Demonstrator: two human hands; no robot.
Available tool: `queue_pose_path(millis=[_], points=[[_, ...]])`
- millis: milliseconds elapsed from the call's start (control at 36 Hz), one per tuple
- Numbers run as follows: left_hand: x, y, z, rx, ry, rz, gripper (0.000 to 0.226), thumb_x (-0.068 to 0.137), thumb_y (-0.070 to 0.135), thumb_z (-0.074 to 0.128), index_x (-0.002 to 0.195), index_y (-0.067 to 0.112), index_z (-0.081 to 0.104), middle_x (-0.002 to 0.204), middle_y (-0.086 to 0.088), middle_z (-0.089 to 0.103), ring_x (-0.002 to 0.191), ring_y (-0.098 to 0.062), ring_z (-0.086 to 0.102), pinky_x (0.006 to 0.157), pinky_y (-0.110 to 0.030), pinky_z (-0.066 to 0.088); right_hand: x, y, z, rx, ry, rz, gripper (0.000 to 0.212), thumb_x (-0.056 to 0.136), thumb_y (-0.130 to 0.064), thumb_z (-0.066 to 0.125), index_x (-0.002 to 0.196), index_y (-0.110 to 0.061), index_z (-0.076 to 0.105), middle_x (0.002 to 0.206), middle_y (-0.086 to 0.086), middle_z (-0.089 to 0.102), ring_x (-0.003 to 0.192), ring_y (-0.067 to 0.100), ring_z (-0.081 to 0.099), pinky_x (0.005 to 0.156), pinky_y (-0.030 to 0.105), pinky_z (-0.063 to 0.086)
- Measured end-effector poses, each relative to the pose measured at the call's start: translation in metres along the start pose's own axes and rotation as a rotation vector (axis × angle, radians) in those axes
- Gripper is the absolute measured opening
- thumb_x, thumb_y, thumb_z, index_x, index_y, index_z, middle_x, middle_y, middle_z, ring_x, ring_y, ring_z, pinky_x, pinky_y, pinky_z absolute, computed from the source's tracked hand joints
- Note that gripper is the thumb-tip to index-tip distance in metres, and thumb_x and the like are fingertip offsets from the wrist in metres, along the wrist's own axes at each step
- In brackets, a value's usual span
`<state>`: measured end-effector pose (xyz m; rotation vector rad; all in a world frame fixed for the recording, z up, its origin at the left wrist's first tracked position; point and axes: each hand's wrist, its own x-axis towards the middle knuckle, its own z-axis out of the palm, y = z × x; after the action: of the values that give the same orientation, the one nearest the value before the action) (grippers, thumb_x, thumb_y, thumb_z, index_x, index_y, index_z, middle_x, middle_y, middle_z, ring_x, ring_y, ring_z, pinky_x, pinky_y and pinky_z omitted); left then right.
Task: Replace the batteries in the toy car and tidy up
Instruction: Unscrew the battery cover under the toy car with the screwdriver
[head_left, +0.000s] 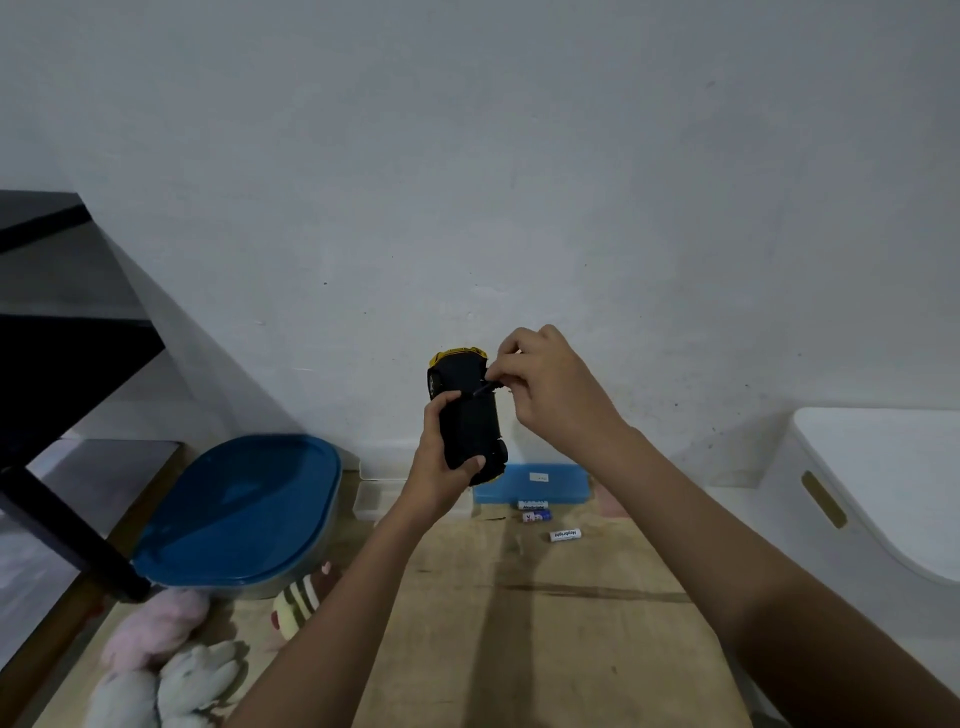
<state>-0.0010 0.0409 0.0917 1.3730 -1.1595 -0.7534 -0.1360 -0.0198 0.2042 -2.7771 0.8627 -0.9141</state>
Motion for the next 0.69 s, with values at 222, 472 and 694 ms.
queue_pose_path(millis=[222, 472, 694], points=[[0.000, 0.003, 0.001, -0.049, 0.029, -0.008, 0.077, 0.080, -0.009, 0.062, 0.129, 0.036, 0.025, 0.118, 0.018, 0.042, 0.101, -0.013, 0.059, 0.071, -0.024, 0.058, -0.001, 0.002, -0.001, -0.031, -0.004, -0.080, 0.020, 0.083, 0.005, 0.057, 0.094, -0.006, 0.069, 0.093, 0.009, 0.064, 0.089, 0.026, 0.050, 0.068, 0.039, 0.052], [0.000, 0.000, 0.000, -0.017, 0.041, -0.018, 0.073, 0.078, -0.012, 0.062, 0.125, 0.031, 0.026, 0.117, 0.015, 0.041, 0.105, -0.016, 0.057, 0.082, -0.038, 0.057, -0.002, -0.008, -0.002, -0.045, -0.137, 0.094, 0.024, 0.097, -0.025, 0.044, 0.112, -0.007, 0.051, 0.105, 0.008, 0.048, 0.086, 0.026, 0.053, 0.072, 0.038, 0.050], [-0.002, -0.002, 0.000, 0.003, 0.032, -0.027, 0.072, 0.078, -0.013, 0.060, 0.121, 0.033, 0.026, 0.123, -0.002, 0.042, 0.105, -0.023, 0.057, 0.080, -0.040, 0.057, -0.002, 0.001, 0.006, 0.069, -0.019, 0.057, 0.018, 0.082, 0.011, 0.050, 0.083, -0.004, 0.060, 0.095, 0.009, 0.050, 0.078, 0.023, 0.051, 0.068, 0.038, 0.049]])
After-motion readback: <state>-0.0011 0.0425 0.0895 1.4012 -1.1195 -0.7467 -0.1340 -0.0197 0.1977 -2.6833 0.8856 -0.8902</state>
